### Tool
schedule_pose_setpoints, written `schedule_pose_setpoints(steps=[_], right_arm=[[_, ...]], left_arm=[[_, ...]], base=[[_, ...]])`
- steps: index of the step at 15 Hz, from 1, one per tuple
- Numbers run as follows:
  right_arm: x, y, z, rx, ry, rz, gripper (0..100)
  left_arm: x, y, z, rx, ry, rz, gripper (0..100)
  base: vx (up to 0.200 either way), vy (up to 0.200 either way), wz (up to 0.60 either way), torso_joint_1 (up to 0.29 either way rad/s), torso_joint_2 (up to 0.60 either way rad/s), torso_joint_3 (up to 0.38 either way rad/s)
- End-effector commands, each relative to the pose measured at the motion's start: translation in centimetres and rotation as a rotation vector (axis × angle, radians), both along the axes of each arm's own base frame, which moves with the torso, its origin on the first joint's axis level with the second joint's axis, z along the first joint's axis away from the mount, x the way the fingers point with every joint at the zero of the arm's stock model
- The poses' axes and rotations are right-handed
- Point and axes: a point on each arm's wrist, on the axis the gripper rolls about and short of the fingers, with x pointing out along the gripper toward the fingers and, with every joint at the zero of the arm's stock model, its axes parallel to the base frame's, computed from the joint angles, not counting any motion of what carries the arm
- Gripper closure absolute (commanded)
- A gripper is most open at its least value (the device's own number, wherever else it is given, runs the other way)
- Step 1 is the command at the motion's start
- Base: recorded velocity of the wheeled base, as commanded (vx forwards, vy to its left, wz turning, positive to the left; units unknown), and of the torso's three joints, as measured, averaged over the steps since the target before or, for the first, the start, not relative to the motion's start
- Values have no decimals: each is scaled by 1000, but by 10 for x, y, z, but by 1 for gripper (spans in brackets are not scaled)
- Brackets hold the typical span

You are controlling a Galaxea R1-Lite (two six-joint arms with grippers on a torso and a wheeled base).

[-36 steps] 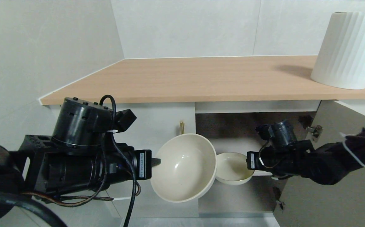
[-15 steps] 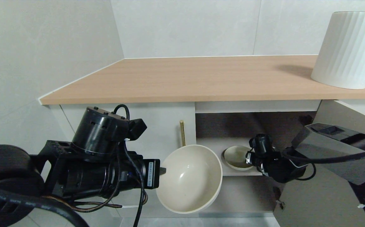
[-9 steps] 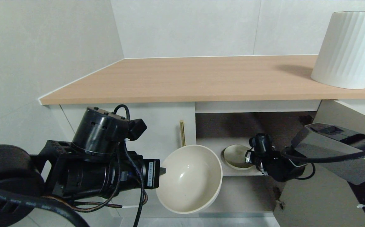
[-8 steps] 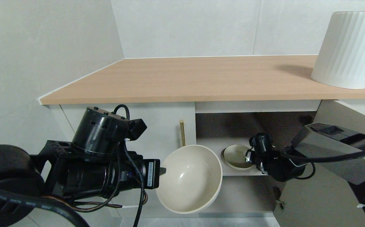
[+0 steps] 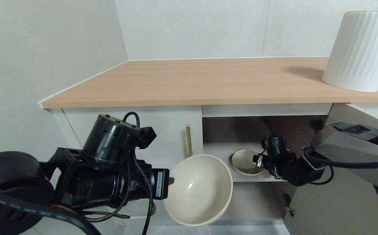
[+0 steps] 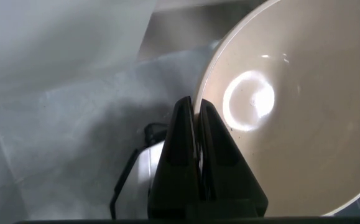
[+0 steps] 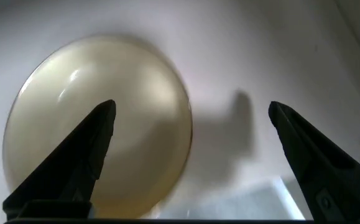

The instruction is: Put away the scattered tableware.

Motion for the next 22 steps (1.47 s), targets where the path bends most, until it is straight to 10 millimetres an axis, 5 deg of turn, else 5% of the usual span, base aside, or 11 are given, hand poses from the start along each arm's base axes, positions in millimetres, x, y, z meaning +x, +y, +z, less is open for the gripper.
schedule_pose_setpoints(steps=[1, 5, 8, 12, 17, 22], right_arm=[[-49, 9, 82, 65, -4, 129, 0], [-138, 19, 175, 183, 89, 434, 0], [-193, 27, 207, 201, 121, 609, 0], [-224, 47, 198, 128, 229, 746, 0], [-218, 77, 157, 54, 374, 779, 0], [-215, 90, 138, 29, 432, 785, 0]], left_arm=[[-1, -7, -12, 60, 31, -24, 100], [-7, -16, -42, 254, 65, -95, 100], [-8, -18, -45, 262, 72, -105, 100], [-9, -18, -40, 249, 56, -101, 100], [-8, -18, -37, 234, 47, -93, 100], [-8, -19, -36, 232, 46, -95, 100]], base=[[0, 0, 0, 0, 0, 0], [0, 0, 0, 0, 0, 0], [0, 0, 0, 0, 0, 0], [0, 0, 0, 0, 0, 0], [0, 0, 0, 0, 0, 0], [0, 0, 0, 0, 0, 0]])
